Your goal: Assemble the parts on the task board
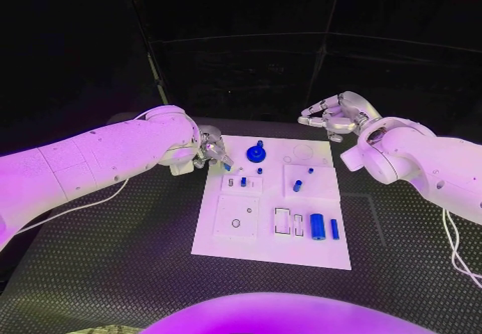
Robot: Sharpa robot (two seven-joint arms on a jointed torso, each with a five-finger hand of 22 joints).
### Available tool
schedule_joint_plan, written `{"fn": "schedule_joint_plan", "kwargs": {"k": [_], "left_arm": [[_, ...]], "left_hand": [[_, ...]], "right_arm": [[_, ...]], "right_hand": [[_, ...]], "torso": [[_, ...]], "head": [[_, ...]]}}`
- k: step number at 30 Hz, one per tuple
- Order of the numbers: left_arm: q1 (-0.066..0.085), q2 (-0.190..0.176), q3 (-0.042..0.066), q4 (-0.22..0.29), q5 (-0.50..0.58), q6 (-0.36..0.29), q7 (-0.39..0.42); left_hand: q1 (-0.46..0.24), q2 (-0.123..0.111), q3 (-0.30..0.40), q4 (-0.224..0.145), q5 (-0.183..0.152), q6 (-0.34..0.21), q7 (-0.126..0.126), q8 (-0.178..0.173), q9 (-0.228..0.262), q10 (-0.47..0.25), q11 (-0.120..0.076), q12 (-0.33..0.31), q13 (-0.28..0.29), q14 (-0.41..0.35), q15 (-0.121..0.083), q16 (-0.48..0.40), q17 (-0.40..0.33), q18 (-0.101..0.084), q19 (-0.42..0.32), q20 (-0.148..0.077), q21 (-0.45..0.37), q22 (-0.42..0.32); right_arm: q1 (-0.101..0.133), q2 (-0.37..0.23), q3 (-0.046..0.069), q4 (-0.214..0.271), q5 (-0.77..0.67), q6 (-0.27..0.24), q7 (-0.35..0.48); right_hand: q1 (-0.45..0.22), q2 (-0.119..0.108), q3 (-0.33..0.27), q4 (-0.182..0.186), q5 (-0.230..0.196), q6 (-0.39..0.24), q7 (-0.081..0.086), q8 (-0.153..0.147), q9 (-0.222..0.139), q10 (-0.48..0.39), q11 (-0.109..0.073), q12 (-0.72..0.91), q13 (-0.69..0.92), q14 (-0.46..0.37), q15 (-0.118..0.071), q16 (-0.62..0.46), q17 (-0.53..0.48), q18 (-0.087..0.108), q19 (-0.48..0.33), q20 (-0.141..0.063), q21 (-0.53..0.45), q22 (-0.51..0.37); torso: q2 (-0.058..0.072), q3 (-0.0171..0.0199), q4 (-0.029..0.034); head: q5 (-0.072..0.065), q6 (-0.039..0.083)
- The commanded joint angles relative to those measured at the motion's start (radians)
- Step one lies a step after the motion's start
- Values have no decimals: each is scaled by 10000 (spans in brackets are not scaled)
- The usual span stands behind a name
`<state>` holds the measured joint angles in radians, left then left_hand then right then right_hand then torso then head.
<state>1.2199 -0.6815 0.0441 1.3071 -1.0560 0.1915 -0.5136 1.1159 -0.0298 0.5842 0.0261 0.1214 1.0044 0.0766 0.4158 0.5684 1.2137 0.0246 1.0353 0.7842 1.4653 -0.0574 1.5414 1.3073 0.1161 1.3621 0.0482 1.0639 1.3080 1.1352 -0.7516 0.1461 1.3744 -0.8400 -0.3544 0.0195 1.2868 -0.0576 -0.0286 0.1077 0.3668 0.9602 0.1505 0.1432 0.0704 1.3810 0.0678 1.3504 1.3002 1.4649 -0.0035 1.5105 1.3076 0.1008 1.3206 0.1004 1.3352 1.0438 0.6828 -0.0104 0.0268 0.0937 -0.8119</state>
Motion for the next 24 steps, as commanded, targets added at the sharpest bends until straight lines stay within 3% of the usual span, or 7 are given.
{"fn": "schedule_joint_plan", "kwargs": {"k": [1,9,12,19,21,24], "left_arm": [[-96,-137,-2,343,279,-893,-1],[-530,-334,-16,973,-296,-1658,-2],[-627,-353,-21,1043,-514,-1906,-12],[-719,-400,-25,1147,-896,-2023,-47],[-732,-418,-26,1201,-995,-1920,-65],[-744,-435,-26,1260,-1089,-1788,-87]], "left_hand": [[-140,-35,1668,-1570,52,5,-85,80,17,438,-329,67,41,919,-59,45,2238,-157,92,6,62,546],[-318,-92,1926,-1671,85,-3,-112,210,21,543,-359,146,104,961,-91,117,2350,-187,182,-26,227,642],[-373,-111,2008,-1701,94,1,-124,261,21,588,-372,188,143,978,-104,146,2395,-203,227,-38,314,686],[-474,-145,2146,-1754,135,9,-147,356,23,669,-395,275,232,1003,-127,192,2469,-231,305,-60,467,765],[-601,-213,2284,-1812,498,27,-168,469,36,716,-415,322,259,1030,-146,244,2553,-243,346,-84,536,810],[-723,-258,2393,-1859,696,26,-188,578,49,767,-436,379,297,1052,-164,289,2626,-259,386,-100,615,859]], "right_arm": [[18,11,6,-2,-17,79,46],[18,51,4,-50,-18,103,49],[17,46,4,-54,-18,104,48],[16,44,3,-63,-18,108,46],[16,49,2,-69,-18,111,45],[15,56,2,-75,-18,115,45]], "right_hand": [[-11,67,-35,-1,52,-83,-18,59,-15,-36,-44,16,3,750,-83,-41,1198,-13,22,-56,-31,-8],[-11,67,-35,-1,52,-83,-18,59,-15,-36,-44,16,3,750,-83,-41,1198,-13,22,-56,-31,-8],[-11,67,-35,-1,52,-83,-18,59,-15,-36,-44,16,3,750,-83,-41,1198,-13,22,-56,-31,-8],[-11,67,-35,-1,52,-83,-18,59,-15,-36,-44,16,3,750,-83,-41,1198,-13,22,-56,-31,-8],[-11,67,-35,-1,52,-83,-18,59,-15,-36,-44,16,3,750,-83,-41,1198,-13,22,-56,-31,-8],[-11,67,-35,-1,52,-83,-18,59,-15,-36,-44,16,3,750,-83,-41,1198,-13,22,-56,-31,-8]], "torso": [[1,3,-2],[17,-2,-17],[19,1,-26],[22,0,-15],[25,-1,-16],[24,-1,-17]], "head": [[33,-1],[66,1],[63,-1],[62,-20],[69,-34],[76,-50]]}}
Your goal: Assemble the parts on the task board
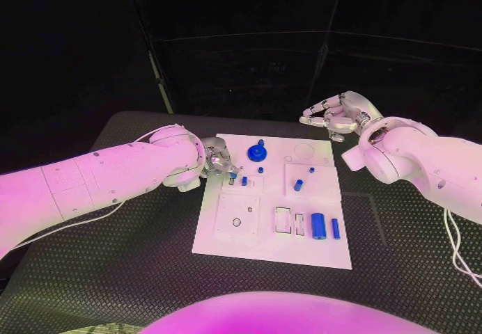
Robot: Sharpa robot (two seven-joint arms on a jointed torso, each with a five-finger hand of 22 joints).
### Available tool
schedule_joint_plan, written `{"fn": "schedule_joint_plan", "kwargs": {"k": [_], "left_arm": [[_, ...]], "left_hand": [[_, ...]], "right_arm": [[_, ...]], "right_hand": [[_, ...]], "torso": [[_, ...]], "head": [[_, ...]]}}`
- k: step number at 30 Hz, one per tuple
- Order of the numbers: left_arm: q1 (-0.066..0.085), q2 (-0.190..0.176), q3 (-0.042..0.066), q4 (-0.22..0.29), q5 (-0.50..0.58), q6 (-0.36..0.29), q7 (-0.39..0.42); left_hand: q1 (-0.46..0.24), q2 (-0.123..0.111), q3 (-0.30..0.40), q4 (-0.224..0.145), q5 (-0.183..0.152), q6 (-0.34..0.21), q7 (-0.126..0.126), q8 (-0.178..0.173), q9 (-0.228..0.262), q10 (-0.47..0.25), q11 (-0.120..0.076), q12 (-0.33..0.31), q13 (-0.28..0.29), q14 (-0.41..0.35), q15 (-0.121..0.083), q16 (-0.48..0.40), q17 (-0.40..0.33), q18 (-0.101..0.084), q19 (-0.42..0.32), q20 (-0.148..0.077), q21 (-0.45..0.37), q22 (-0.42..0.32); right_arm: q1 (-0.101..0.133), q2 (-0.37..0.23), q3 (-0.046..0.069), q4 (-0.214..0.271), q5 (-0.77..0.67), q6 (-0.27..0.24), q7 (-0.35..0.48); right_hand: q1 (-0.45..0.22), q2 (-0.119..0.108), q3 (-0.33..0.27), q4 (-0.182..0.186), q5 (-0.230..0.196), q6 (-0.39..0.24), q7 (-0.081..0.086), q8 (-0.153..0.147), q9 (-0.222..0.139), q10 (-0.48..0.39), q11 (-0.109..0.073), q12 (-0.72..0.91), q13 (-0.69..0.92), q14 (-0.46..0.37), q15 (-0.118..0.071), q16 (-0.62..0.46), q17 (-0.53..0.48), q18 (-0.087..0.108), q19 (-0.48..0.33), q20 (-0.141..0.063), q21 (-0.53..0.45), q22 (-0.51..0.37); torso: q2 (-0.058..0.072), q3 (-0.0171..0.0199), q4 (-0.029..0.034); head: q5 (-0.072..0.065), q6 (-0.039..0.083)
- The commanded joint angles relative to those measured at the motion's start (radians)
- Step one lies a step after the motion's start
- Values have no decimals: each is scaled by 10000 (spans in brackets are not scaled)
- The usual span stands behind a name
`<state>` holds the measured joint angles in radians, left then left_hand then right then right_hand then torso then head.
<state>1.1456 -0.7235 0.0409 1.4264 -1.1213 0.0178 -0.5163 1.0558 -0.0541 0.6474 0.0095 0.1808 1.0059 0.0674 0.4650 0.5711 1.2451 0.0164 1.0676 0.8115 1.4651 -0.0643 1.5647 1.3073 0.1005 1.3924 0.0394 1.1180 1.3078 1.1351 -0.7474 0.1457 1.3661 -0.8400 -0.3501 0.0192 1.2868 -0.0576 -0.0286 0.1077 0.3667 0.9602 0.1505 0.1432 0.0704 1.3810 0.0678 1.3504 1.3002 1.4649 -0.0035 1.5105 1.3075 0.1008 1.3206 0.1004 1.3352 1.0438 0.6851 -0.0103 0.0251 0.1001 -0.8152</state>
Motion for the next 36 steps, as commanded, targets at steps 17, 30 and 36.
{"fn": "schedule_joint_plan", "kwargs": {"k": [17,30,36], "left_arm": [[-56,-171,3,290,-1151,662,-168],[-104,-123,1,270,-1228,829,-194],[-126,-68,-3,244,-1231,859,-199]], "left_hand": [[-387,-90,1969,-1818,408,6,-160,360,37,622,-417,213,130,1057,-153,61,2635,-184,274,-67,496,1067],[-445,-98,1999,-1838,462,6,-176,423,37,685,-432,281,200,1057,-168,61,2635,-208,334,-82,624,1126],[-479,-100,2010,-1842,491,7,-183,456,37,712,-439,310,227,1057,-174,61,2635,-214,349,-89,652,1141]], "right_arm": [[10,21,3,-7,-18,82,44],[0,27,3,-5,-18,85,48],[-2,20,3,0,-18,83,50]], "right_hand": [[12,76,-38,-3,99,-84,-18,67,-14,-42,-45,13,-5,748,-84,-46,1190,-12,20,-57,-35,-14],[12,76,-38,-3,99,-84,-18,67,-14,-42,-45,13,-5,748,-84,-46,1190,-12,20,-57,-35,-14],[12,76,-38,-3,99,-84,-18,67,-14,-42,-45,13,-5,748,-84,-46,1190,-12,20,-57,-35,-14]], "torso": [[-4,2,1],[0,0,-6],[-1,2,0]], "head": [[31,-89],[39,-102],[35,-114]]}}
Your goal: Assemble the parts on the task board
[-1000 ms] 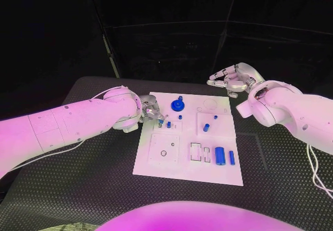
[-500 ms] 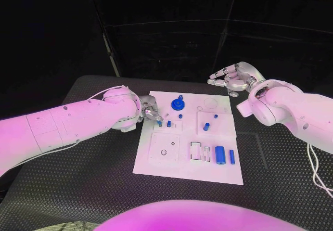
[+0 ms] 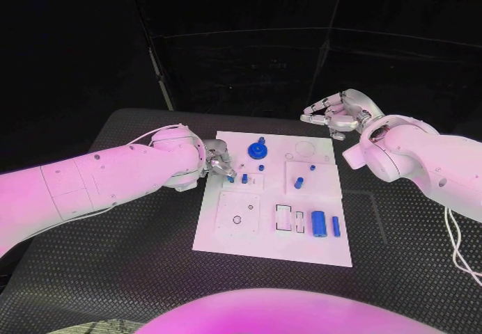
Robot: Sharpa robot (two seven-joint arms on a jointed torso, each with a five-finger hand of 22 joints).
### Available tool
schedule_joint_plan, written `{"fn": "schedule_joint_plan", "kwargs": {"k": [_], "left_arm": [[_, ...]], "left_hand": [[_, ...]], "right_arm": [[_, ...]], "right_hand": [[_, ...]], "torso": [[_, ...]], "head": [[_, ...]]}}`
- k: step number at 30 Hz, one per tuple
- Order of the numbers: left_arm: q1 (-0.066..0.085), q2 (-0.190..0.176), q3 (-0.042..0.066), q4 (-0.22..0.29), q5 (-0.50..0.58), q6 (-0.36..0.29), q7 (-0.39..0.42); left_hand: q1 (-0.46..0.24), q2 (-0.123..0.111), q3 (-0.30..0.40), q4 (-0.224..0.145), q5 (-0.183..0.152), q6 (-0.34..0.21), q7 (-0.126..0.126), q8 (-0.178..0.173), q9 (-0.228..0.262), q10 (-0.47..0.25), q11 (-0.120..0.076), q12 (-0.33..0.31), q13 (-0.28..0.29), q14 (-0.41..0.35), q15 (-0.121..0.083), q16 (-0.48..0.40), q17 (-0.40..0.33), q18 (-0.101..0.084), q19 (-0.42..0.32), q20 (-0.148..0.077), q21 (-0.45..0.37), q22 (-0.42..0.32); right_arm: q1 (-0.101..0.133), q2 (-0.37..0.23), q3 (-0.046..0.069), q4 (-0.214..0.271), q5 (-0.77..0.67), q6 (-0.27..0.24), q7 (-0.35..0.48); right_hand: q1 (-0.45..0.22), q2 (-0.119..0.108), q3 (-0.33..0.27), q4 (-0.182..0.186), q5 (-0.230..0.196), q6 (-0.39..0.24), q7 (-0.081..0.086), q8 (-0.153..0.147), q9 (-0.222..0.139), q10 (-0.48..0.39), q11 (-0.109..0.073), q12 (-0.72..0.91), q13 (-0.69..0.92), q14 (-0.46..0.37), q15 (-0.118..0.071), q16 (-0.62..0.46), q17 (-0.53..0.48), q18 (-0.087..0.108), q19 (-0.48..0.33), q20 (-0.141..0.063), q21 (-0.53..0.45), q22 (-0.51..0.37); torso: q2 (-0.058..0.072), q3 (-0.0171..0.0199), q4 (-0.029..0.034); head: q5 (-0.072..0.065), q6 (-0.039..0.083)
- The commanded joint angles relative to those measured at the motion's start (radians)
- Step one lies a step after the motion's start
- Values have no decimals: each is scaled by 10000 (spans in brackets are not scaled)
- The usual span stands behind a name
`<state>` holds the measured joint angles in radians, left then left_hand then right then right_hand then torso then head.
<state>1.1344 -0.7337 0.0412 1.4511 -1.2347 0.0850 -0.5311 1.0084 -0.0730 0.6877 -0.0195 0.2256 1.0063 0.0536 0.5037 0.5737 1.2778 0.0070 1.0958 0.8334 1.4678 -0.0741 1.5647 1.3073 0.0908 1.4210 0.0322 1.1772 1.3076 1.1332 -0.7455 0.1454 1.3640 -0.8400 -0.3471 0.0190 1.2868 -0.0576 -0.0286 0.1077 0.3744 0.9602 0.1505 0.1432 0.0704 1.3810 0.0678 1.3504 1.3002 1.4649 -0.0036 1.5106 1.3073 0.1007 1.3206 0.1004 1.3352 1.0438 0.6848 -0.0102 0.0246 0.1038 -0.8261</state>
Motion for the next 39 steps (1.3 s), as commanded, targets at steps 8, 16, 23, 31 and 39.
{"fn": "schedule_joint_plan", "kwargs": {"k": [8,16,23,31,39], "left_arm": [[-34,137,-47,-74,-97,195,-54],[-37,172,-67,-170,-209,244,-65],[-37,173,-72,-174,-310,563,-89],[-38,150,-73,-125,-379,815,-98],[-39,146,-74,-98,-390,723,-90]], "left_hand": [[-58,95,1612,-1543,64,6,-56,110,10,430,-353,84,70,1030,-81,61,2635,-127,87,-23,108,1167],[-106,112,1616,-1530,71,9,-66,148,9,466,-361,126,112,1030,-87,61,2635,-138,113,-29,165,1193],[-193,120,1594,-1521,68,28,-95,228,9,555,-382,238,233,1030,-98,61,2635,-154,150,-39,240,1230],[-268,109,1541,-1528,63,61,-132,315,5,661,-411,360,364,1030,-113,61,2635,-161,170,-51,273,1252],[-284,114,1528,-1526,65,71,-142,338,3,693,-419,402,416,1030,-118,61,2635,-168,186,-55,311,1268]], "right_arm": [[14,2,6,26,-18,52,55],[13,-3,6,27,-18,50,53],[10,6,5,14,-18,59,53],[-1,4,5,9,-18,67,52],[-13,11,5,1,-18,72,54]], "right_hand": [[12,76,-38,-3,22,-84,-18,67,-14,-42,-45,14,-5,748,-83,-46,1192,-11,20,-57,-35,-14],[12,76,-38,-3,22,-84,-18,67,-14,-42,-45,14,-5,748,-83,-46,1192,-11,20,-57,-35,-14],[12,76,-38,-3,22,-84,-18,67,-14,-42,-45,14,-5,748,-83,-46,1192,-11,20,-57,-35,-14],[12,76,-38,-3,22,-84,-18,67,-14,-42,-45,14,-5,748,-83,-46,1192,-11,20,-57,-35,-14],[12,76,-38,-3,22,-84,-18,67,-14,-42,-45,14,-5,748,-83,-46,1192,-11,20,-57,-35,-14]], "torso": [[5,3,-2],[3,1,4],[-1,2,4],[-3,-2,7],[-2,-1,7]], "head": [[-4,-5],[-7,-36],[-9,-62],[-6,-74],[-1,-64]]}}
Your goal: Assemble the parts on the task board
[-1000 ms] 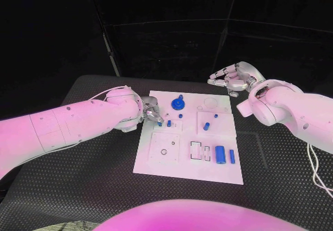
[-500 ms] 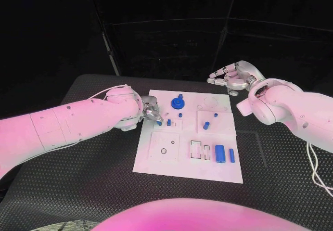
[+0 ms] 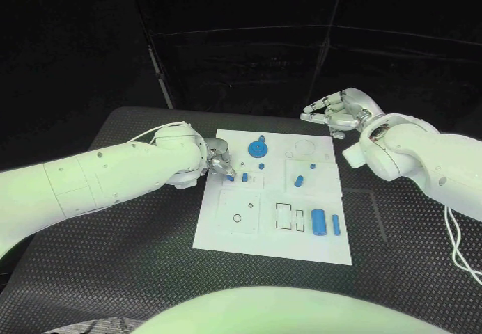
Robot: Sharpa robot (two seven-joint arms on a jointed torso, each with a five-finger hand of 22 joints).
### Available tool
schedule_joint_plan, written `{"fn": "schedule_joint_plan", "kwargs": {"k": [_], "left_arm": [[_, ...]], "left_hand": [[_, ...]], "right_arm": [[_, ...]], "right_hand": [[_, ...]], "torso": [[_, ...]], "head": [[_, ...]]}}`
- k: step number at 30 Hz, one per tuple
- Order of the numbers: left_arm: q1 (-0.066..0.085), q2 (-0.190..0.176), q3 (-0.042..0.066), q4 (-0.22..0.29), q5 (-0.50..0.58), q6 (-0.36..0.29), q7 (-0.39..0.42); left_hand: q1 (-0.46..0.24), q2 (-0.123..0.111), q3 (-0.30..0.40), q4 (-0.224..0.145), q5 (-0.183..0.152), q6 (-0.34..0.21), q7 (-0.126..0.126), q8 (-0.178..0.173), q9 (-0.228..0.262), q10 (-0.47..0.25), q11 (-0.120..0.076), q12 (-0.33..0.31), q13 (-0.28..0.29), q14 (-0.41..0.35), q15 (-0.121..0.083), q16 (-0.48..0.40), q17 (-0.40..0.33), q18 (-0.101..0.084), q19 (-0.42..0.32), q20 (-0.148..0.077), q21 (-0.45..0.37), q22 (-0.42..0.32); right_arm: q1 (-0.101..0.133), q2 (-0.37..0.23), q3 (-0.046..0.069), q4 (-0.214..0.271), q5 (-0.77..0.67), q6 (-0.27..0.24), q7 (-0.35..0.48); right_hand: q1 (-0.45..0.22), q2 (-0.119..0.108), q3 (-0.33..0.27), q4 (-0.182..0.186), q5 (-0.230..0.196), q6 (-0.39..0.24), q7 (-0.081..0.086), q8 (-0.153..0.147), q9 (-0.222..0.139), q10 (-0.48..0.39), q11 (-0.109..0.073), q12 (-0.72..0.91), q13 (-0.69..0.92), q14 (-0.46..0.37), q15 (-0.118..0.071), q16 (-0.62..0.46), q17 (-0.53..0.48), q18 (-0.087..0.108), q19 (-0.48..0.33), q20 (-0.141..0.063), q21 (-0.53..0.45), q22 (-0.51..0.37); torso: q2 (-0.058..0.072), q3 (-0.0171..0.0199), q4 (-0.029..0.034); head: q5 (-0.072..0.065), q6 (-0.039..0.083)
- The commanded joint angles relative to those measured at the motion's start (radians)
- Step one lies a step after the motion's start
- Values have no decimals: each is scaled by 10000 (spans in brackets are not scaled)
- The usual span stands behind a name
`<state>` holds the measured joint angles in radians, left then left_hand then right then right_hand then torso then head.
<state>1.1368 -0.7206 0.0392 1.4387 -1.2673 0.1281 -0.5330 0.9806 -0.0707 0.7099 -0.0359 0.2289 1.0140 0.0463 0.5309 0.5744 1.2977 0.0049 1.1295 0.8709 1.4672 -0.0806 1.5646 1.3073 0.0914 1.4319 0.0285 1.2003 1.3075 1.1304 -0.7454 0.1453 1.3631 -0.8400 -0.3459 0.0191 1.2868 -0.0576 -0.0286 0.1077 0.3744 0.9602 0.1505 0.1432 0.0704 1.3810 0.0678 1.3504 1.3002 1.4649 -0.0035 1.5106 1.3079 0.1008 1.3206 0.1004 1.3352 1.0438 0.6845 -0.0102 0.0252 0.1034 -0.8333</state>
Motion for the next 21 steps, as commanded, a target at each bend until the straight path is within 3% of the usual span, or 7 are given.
{"fn": "schedule_joint_plan", "kwargs": {"k": [1,8,10,12,21], "left_arm": [[-63,16,-54,30,-64,272,-70],[-66,2,-53,55,-66,186,-63],[-66,-5,-53,59,-67,150,-64],[-67,-8,-53,56,-68,120,-64],[-67,-4,-51,41,-69,35,-64]], "left_hand": [[-6,90,1306,-1362,32,-7,-69,65,-5,494,-398,66,42,1036,-54,62,2635,-174,76,-18,80,1269],[-62,101,1313,-1396,221,31,-108,155,-30,586,-435,167,153,1036,-79,62,2635,-194,126,-41,185,1321],[-191,74,1291,-1393,821,67,-133,241,-54,659,-460,247,240,1036,-102,62,2635,-207,159,-66,247,1357],[-246,76,1255,-1404,1025,66,-146,287,-74,683,-474,276,269,1036,-113,62,2635,-214,174,-78,274,1377],[-315,98,1202,-1394,1127,115,-175,359,-92,780,-492,417,457,1036,-125,62,2635,-233,215,-89,370,1421]], "right_arm": [[13,11,6,8,-17,61,54],[5,6,6,5,-17,61,55],[4,4,6,4,-17,62,54],[3,4,6,3,-17,62,53],[-3,7,6,-2,-17,67,53]], "right_hand": [[12,76,-39,-3,22,-84,-18,67,-14,-42,-45,14,-5,748,-84,-46,1186,-11,21,-57,-35,-14],[12,76,-39,-3,22,-84,-18,67,-14,-42,-45,14,-5,748,-84,-46,1186,-11,21,-57,-35,-14],[19,80,-41,-2,29,-82,-19,72,-13,-41,-45,16,-3,749,-84,-46,1189,-11,21,-57,-36,-15],[29,85,-43,-2,38,-80,-19,78,-12,-40,-46,20,-1,749,-84,-45,1191,-11,21,-57,-37,-17],[29,85,-43,-2,38,-80,-19,78,-12,-40,-46,20,-1,749,-84,-45,1191,-11,21,-57,-37,-17]], "torso": [[0,0,0],[5,0,-5],[6,0,0],[3,-2,4],[1,0,-4]], "head": [[3,8],[1,-5],[-2,-9],[-10,-8],[-4,-24]]}}
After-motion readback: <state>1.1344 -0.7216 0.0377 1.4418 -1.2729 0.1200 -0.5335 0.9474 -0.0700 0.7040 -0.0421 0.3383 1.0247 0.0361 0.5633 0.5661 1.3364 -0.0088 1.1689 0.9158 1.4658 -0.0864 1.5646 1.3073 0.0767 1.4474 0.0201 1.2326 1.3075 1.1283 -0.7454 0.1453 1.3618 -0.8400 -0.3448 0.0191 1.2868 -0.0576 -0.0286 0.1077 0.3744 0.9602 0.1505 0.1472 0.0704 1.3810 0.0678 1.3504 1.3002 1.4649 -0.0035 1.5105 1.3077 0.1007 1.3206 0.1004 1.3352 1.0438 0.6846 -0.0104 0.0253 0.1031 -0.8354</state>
